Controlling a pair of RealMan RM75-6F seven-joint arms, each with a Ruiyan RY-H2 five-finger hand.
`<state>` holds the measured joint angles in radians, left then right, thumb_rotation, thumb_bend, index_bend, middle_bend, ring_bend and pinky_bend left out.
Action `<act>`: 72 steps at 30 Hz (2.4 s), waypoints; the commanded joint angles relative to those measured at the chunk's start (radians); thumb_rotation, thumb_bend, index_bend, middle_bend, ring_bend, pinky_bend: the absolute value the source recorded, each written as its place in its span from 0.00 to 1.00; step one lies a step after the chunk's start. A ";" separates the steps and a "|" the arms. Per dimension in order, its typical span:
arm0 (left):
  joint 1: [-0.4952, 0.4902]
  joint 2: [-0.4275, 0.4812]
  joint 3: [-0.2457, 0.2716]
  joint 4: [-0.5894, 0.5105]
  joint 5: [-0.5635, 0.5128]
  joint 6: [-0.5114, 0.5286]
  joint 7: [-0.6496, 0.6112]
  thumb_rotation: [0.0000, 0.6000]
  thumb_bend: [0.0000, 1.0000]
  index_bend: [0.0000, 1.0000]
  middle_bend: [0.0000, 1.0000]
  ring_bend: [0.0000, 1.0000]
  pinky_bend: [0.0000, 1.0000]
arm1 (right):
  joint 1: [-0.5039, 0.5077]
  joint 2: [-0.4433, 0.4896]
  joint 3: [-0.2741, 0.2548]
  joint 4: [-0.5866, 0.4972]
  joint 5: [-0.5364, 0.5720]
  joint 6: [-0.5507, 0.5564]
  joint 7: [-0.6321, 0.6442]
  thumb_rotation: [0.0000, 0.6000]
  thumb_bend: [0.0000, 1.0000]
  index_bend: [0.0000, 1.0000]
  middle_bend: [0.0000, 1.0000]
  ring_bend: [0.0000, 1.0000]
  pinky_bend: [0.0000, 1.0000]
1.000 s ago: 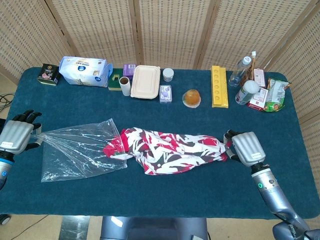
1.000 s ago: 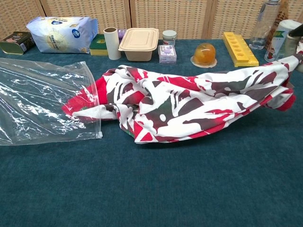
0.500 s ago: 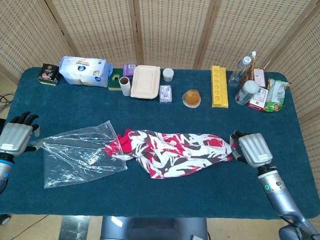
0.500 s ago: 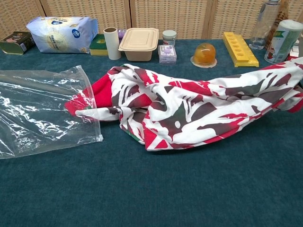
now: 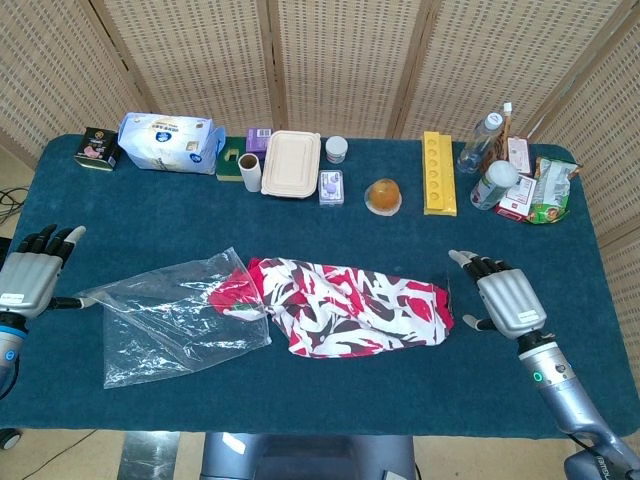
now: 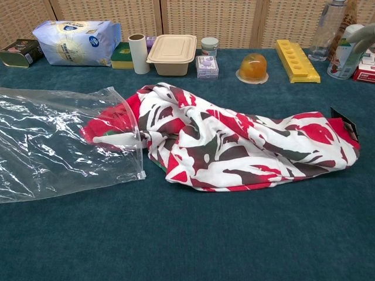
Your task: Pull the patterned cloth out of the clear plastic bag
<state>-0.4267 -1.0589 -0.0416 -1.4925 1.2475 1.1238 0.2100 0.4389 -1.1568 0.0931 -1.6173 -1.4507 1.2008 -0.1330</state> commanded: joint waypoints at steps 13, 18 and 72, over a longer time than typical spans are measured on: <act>0.031 0.071 0.020 -0.072 -0.106 -0.061 0.081 0.63 0.00 0.00 0.04 0.00 0.10 | -0.039 0.040 -0.017 -0.015 -0.030 0.044 0.001 1.00 0.08 0.10 0.19 0.30 0.37; 0.057 0.088 0.032 -0.069 -0.117 -0.049 0.082 0.72 0.00 0.00 0.03 0.00 0.08 | -0.041 0.037 -0.018 -0.017 -0.035 0.045 0.000 1.00 0.08 0.10 0.19 0.30 0.37; 0.341 0.038 0.024 -0.073 0.151 0.401 -0.160 0.87 0.00 0.00 0.00 0.00 0.05 | -0.153 -0.003 -0.026 -0.045 -0.043 0.190 -0.076 1.00 0.11 0.11 0.22 0.32 0.36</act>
<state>-0.0928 -1.0117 -0.0125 -1.5684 1.4006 1.5157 0.0478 0.2992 -1.1555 0.0653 -1.6653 -1.5011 1.3753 -0.2005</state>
